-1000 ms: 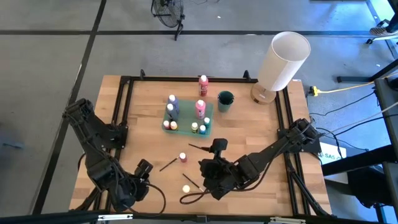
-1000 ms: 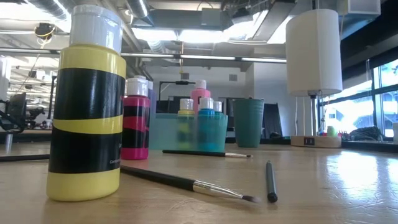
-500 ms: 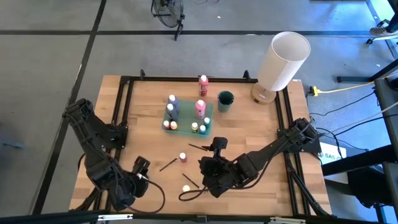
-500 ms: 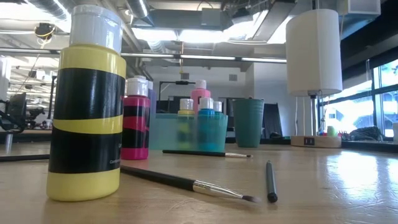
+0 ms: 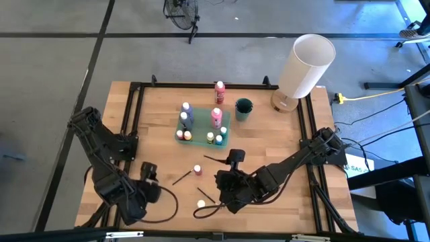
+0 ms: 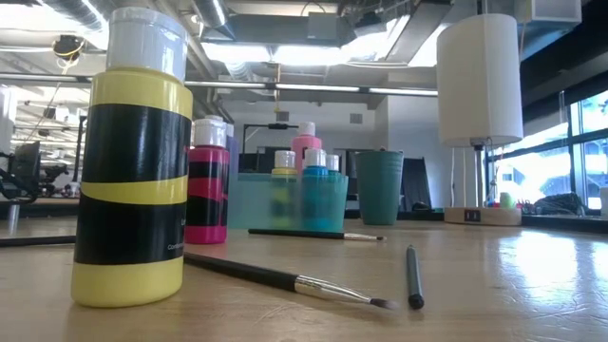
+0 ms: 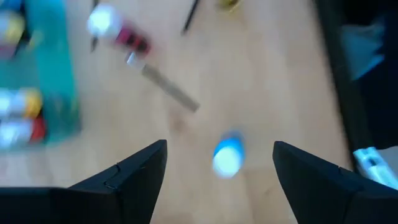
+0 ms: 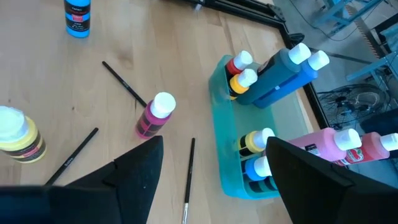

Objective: Pick & Place Paint Supplies
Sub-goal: Put the small blue paint bottle into the green bin

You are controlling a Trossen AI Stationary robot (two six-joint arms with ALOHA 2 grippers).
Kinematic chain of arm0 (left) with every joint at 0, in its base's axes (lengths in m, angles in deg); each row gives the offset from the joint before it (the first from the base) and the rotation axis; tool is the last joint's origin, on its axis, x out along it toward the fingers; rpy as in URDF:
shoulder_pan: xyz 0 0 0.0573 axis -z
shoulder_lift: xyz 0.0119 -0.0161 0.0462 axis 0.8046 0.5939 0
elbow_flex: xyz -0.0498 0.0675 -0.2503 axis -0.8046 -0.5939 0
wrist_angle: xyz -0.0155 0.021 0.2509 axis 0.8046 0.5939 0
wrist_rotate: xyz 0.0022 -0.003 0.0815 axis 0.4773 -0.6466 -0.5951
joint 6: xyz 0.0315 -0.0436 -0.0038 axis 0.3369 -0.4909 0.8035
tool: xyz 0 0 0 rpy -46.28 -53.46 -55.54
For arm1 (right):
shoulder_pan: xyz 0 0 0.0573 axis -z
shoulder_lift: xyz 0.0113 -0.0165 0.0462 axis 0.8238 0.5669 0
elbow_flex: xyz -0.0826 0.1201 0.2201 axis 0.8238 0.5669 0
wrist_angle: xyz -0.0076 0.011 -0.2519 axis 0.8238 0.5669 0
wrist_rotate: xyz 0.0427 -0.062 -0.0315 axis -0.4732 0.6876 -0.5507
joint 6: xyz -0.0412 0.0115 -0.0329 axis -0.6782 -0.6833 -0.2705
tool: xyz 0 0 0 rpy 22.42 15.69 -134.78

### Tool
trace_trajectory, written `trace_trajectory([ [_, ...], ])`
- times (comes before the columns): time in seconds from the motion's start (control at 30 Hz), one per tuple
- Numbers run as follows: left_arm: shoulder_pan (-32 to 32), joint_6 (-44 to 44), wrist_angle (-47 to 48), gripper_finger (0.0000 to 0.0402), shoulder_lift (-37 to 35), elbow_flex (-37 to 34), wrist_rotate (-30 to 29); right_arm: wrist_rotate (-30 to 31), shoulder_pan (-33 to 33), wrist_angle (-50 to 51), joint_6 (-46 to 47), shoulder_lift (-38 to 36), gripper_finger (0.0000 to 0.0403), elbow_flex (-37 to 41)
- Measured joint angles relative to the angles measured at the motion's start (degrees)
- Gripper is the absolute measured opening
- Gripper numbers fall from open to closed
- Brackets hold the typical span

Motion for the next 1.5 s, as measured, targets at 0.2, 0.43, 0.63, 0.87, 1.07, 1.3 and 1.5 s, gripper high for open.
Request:
trace_trajectory([
  [0.2,0.66,-6.42,4.06,0.029,0.0,-2.1,2.12,-0.16,0.0,0.0,0.15,0.0,0.0289,0.0],
  [0.43,0.97,-5.71,-0.53,0.029,0.02,-8.92,4.63,-1.93,0.0,-0.93,0.42,0.0,0.0289,0.02],
  [0.63,2.74,-0.2,-1.1,0.029,-0.17,-12.22,5.43,-1.93,0.0,-1.69,0.41,0.0,0.0289,0.02],
  [0.87,3.21,3.95,-4.0,0.029,-0.55,-14.05,4.9,-1.91,0.02,-1.73,0.27,0.0,0.0289,0.02],
  [1.07,3.31,6.9,-6.94,0.029,-0.48,-16.58,3.63,-1.91,0.02,-1.75,0.09,0.0,0.0289,0.02],
  [1.3,3.31,2.65,-8.34,0.029,-0.47,-18.45,3.6,-1.89,0.02,-1.75,-0.07,0.0,0.0289,0.02],
  [1.5,3.31,1.47,-8.41,0.029,-0.48,-18.45,2.87,-1.89,0.2,-1.75,-0.07,0.0,0.0289,0.02],
])
